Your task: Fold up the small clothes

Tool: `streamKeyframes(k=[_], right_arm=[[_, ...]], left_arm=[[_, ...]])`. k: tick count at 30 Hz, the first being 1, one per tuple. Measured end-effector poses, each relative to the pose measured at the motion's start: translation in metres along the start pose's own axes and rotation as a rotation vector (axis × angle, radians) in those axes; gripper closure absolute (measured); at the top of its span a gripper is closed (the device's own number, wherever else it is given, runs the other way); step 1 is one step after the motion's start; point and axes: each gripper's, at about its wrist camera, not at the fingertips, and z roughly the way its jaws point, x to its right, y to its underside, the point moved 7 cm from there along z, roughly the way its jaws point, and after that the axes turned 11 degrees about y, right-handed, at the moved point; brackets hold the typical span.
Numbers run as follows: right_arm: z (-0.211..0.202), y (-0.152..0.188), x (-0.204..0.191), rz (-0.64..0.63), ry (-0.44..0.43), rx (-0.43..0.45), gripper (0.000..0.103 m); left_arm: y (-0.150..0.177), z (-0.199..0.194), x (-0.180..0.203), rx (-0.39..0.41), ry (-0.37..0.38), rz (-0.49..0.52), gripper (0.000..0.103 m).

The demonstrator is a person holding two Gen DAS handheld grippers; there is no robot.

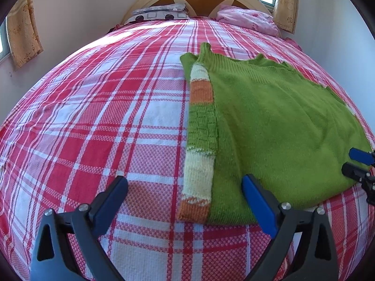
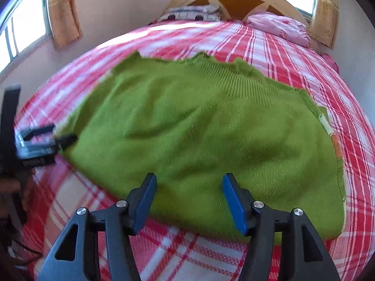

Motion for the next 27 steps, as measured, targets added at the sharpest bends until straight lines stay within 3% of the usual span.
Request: streamKeyframes(k=[5,7,10,14,19,22,27], right_arm=[[0.02,-0.017,-0.045,-0.061,-0.056,-0.038,0.043],[0.034,-0.007,-0.061,-0.118,-0.018,-0.085,0.042],[0.025,0.006,-0.067,-0.129,0.037,-0.034,0.04],[0.012,0.021,-0.064,-0.14,0.011,-0.022,0.04],[-0.002,0.006,-0.064,-0.118,-0.046,0.018,0.04],[-0.011,-0.003,-0.088,-0.202,-0.067,0.093,0.04],[-0.013,-0.006,-0.137,-0.345,-0.095,0.144,0.04]], left_arm=[[0.001,-0.001,0.001,-0.001,-0.001,0.0,0.003],[0.003,-0.002,0.002,-0.001,0.001,0.0,0.003],[0.005,-0.005,-0.001,0.002,0.022,-0.015,0.002],[0.011,-0.012,-0.002,0.003,0.048,-0.025,0.001],[0.01,-0.021,-0.008,0.007,0.096,-0.038,0.001],[0.0,-0.03,-0.026,0.048,0.091,-0.071,0.001],[-0.035,-0.032,-0.071,0.11,0.047,-0.144,0.001]])
